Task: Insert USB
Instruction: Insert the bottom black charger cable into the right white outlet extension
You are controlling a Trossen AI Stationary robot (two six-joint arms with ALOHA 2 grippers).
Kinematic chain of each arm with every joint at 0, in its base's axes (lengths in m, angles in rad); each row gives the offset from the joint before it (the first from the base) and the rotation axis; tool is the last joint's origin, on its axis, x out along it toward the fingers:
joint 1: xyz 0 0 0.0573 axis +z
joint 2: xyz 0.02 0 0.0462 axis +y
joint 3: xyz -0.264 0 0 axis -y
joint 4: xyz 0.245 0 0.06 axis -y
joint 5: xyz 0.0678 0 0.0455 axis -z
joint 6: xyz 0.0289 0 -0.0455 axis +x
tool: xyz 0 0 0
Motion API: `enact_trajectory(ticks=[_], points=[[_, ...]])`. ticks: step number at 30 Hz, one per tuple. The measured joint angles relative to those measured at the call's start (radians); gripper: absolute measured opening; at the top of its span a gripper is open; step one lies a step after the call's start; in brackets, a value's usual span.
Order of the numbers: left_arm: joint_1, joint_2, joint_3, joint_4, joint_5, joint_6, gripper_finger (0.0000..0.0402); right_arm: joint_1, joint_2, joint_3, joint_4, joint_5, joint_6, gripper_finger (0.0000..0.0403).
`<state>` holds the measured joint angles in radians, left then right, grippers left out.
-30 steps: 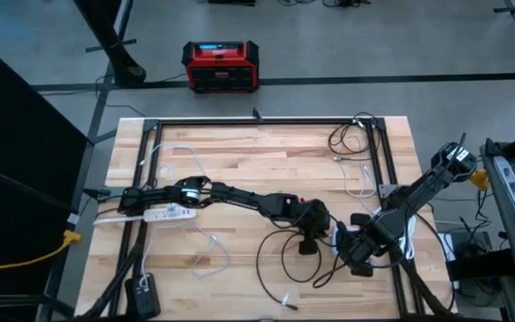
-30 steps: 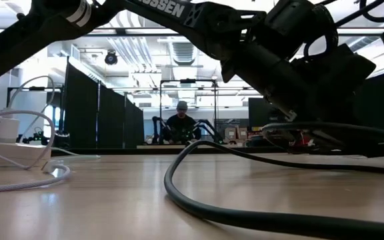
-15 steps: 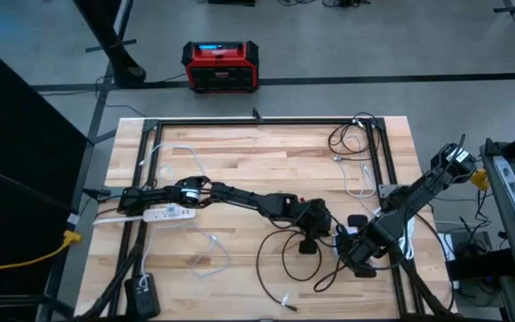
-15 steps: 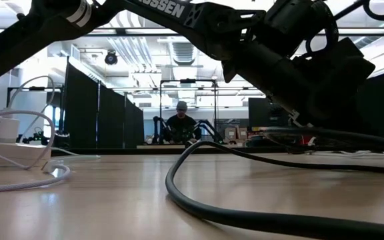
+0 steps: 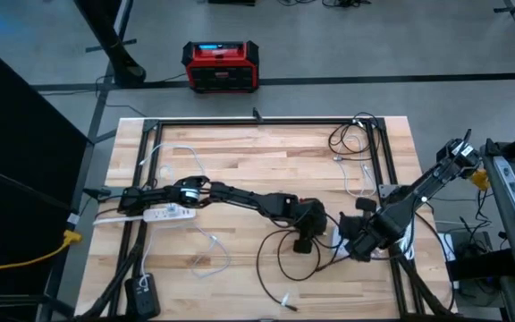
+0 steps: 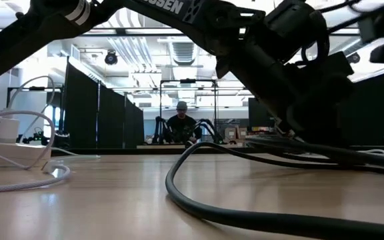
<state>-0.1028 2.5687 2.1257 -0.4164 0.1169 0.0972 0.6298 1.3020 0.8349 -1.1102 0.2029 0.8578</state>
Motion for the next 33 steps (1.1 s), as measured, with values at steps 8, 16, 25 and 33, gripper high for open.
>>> enact_trajectory(ticks=[8,16,25,33], points=[[0.000,-0.015,0.007,-0.094,0.000,0.015,0.0019,-0.133,-0.003,-0.101,0.122,-0.029,-0.206,0.0000],[0.002,-0.026,0.005,-0.126,-0.002,0.029,0.0019,-0.148,-0.008,-0.135,0.282,-0.109,-0.360,0.0000],[-0.001,-0.028,0.004,-0.131,-0.003,0.034,0.0019,-0.126,-0.107,-0.118,0.331,-0.126,-0.462,0.0000],[-0.014,-0.032,0.003,-0.135,0.031,0.036,0.0019,0.000,-0.196,-0.105,0.287,-0.152,-0.182,0.0000]])
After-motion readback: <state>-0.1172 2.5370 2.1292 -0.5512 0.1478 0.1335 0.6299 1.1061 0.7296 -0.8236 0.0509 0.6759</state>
